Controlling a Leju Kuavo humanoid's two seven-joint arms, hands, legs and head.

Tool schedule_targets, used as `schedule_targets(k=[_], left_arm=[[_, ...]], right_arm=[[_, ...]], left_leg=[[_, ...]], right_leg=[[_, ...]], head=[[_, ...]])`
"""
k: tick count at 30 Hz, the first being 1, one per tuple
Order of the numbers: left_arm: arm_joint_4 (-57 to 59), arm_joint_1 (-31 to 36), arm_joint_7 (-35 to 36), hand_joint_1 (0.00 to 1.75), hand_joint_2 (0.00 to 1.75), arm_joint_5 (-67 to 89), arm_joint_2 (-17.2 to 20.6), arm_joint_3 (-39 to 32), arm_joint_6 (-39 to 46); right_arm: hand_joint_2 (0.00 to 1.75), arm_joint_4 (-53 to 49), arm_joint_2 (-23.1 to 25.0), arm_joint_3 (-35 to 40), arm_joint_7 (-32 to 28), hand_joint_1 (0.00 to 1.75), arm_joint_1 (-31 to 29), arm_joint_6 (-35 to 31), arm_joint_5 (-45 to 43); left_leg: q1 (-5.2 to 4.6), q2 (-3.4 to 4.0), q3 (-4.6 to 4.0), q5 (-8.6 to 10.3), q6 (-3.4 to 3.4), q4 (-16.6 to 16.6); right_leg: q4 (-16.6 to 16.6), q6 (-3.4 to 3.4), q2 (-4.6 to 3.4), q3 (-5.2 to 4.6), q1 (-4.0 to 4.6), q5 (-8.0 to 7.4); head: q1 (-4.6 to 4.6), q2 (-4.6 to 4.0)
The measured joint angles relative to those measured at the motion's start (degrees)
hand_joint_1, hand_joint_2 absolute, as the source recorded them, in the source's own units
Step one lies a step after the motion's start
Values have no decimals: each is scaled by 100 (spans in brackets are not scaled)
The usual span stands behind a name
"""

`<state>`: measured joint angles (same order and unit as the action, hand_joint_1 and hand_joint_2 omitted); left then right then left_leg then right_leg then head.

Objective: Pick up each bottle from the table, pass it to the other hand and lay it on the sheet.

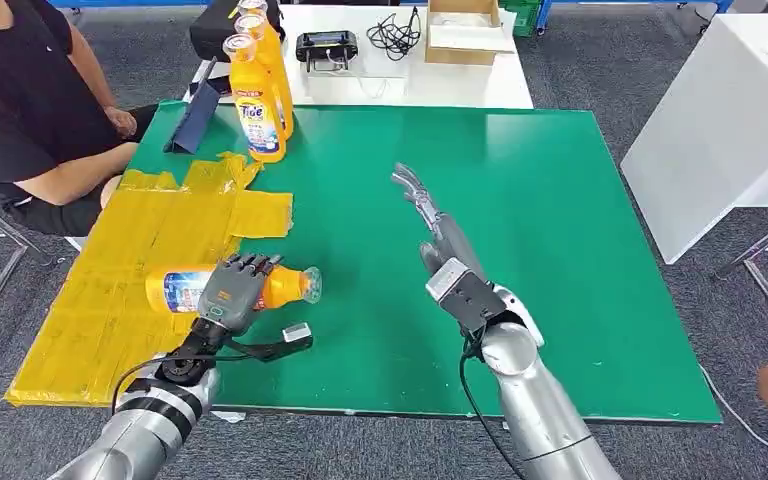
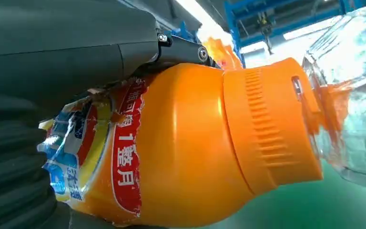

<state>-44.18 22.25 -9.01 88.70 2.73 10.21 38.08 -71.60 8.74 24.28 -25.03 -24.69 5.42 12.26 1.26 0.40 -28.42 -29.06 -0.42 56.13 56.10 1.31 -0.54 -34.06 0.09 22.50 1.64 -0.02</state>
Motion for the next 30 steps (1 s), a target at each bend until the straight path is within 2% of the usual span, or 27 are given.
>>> schedule_targets(k=[3,7,8,12,18,20,22,24,26,28,30], left_arm=[[195,35,166,0,175,-9,33,70,-215],[254,113,9,0,175,-177,39,72,-346],[245,114,-84,0,0,-279,42,70,-376],[-385,-99,-730,0,0,-1133,50,13,-484],[-1721,-415,-1038,0,0,-1863,59,-247,-536],[-2094,-511,-1387,0,0,-2564,59,-356,-701],[-2519,-645,-1964,0,0,-4026,39,-494,-1365],[-3017,-773,-2222,0,0,-6203,-50,-723,-2960],[-3476,-935,-2511,0,0,-7577,-129,-911,-4135],[-4029,-1218,-2717,0,0,-7757,-249,-999,-4723],[-4437,-1475,-2813,0,0,-7604,-356,-1023,-4930]], right_arm=[[0,-4,-22,0,-4,0,64,-20,29],[0,-11,-72,0,-53,0,189,-77,136],[0,-26,-92,-2,-74,0,219,-92,166],[0,-70,-155,-66,-101,0,358,-140,302],[0,-140,-199,-140,-109,0,483,-157,396],[0,-184,-208,-153,-122,0,547,-214,418],[0,-247,-219,-188,-144,0,630,-311,483],[0,-328,-225,-267,-207,0,740,-509,736],[0,-442,-201,-349,-433,0,898,-787,1043],[0,-735,-83,-459,-689,0,1175,-960,1163],[0,-1024,7,-501,-754,0,1393,-964,1235]], left_leg=[[0,0,1,0,0,0],[0,-2,4,0,0,0],[0,-2,6,1,0,0],[0,-1,5,1,0,0],[1,0,2,0,0,0],[0,-1,2,0,0,0],[0,0,2,0,0,0],[0,1,2,0,0,0],[0,0,1,0,0,0],[0,0,0,-3,0,-1],[0,0,-3,-4,-1,-1]], right_leg=[[0,0,-1,0,0,0],[0,0,1,6,-1,0],[0,0,1,7,-1,0],[0,0,1,5,0,0],[0,0,0,3,0,0],[0,0,0,3,0,0],[-1,0,0,2,0,0],[-2,0,0,3,0,0],[-1,0,1,4,-1,0],[-1,-1,0,2,-1,1],[-2,-1,0,-2,-1,3]], head=[[4,0],[2,0],[2,0],[2,0],[2,0],[2,0],[2,0],[0,0],[2,0],[4,0],[2,0]])
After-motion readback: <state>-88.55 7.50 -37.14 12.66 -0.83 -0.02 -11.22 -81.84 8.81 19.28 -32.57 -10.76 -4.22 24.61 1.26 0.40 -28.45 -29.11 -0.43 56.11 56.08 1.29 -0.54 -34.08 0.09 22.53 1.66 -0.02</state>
